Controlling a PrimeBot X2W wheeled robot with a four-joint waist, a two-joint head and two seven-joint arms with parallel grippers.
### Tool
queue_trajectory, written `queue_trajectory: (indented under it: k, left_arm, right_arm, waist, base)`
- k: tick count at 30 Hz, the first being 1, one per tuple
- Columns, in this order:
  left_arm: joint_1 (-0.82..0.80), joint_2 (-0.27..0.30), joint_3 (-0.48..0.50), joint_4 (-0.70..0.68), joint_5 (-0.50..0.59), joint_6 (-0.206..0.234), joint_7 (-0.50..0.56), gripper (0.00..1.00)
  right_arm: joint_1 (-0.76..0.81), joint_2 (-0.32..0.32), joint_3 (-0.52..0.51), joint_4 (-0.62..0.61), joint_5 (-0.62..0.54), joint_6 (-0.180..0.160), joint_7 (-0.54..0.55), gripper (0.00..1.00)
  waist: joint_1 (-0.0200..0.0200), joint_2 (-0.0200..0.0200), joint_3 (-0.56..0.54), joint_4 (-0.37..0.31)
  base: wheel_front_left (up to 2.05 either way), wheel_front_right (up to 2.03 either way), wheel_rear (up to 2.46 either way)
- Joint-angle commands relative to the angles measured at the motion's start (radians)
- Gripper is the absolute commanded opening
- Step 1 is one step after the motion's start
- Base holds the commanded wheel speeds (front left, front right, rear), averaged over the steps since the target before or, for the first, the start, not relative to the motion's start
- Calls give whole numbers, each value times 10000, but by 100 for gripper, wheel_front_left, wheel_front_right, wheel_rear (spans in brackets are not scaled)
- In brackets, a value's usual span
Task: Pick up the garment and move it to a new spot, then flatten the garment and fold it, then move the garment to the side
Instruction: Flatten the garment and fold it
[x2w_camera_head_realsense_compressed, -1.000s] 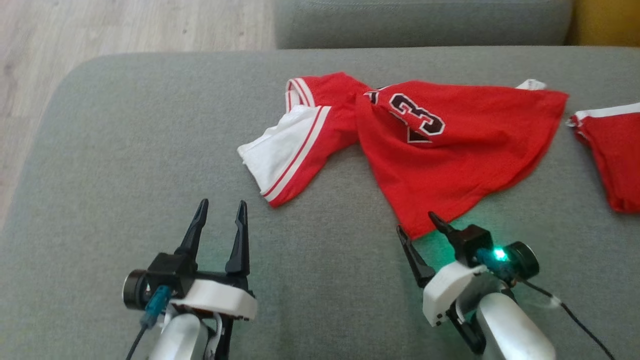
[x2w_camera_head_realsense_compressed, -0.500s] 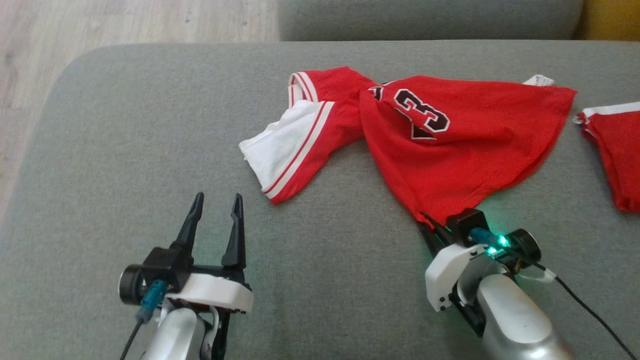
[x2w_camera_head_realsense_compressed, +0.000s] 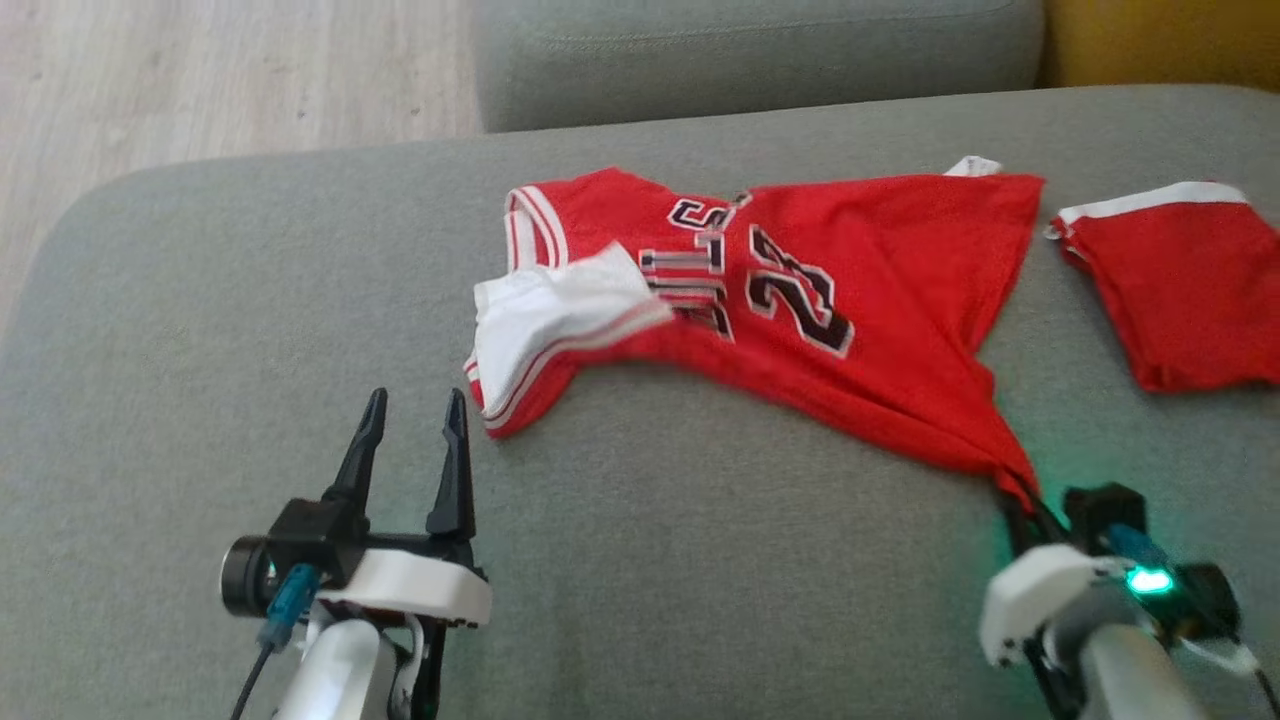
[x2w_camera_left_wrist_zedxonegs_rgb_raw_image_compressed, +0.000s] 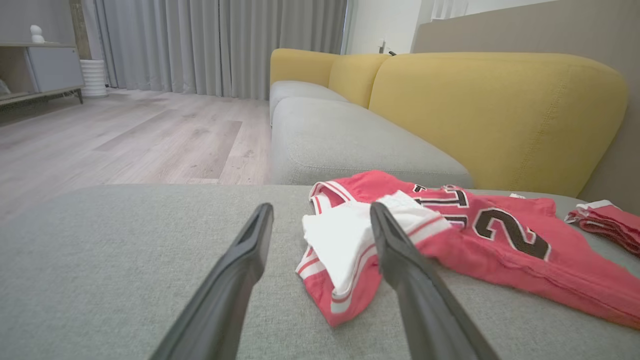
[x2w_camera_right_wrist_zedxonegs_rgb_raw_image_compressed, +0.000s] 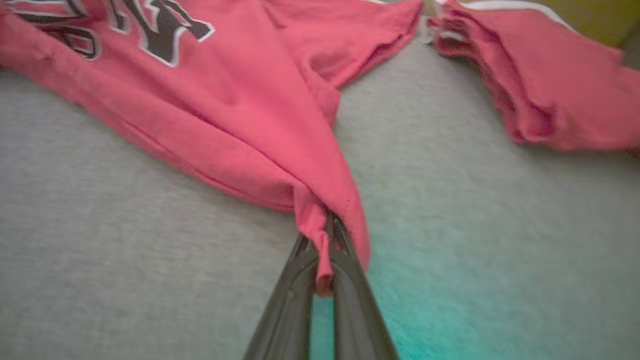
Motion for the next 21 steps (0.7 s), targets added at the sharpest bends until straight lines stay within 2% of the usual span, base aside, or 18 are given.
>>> queue_trajectory:
  k: [1,2,5,6,7,11,16,21]
  left_arm:
    - [-114,18,393,-269,90,-51,-80,100]
    - [-96,17,398,-256,96,-66,-80,100]
    - [-89,16,404,-226,90,-84,-80,100]
    - [-89,16,402,-215,87,-89,-80,100]
    - [-92,16,394,-205,85,-96,-80,100]
    - [-133,15,322,-162,87,-130,-80,100]
    - [-161,14,232,-148,66,-146,-80,100]
    - [-199,14,198,-194,61,-135,-80,100]
  right_arm:
    - [92,-27,-46,-421,-168,-9,-31,0]
    - [411,-27,-449,-717,-414,-9,69,0]
    - [762,-25,-836,-1092,-702,-9,217,0]
    - [815,-25,-874,-1251,-739,-9,148,11]
    - [831,-25,-832,-1388,-650,-9,47,100]
    - [733,-24,-76,-1914,213,-9,-564,100]
    - [742,-23,1351,-2824,1639,-9,-1106,100]
    - [906,-23,2094,-3409,2197,-9,-1231,100]
  waist:
    - [0,0,-112,-140]
    - [0,0,-175,-226]
    - [0,0,-258,-307]
    - [0,0,-274,-320]
    - [0,0,-285,-324]
    - [0,0,-300,-266]
    - [0,0,-275,-116]
    - [0,0,-111,9]
  base:
    - [0,0,0]
    - [0,0,0]
    - [0,0,0]
    - [0,0,0]
    - [0,0,0]
    - [0,0,0]
    - [0,0,0]
    - [0,0,0]
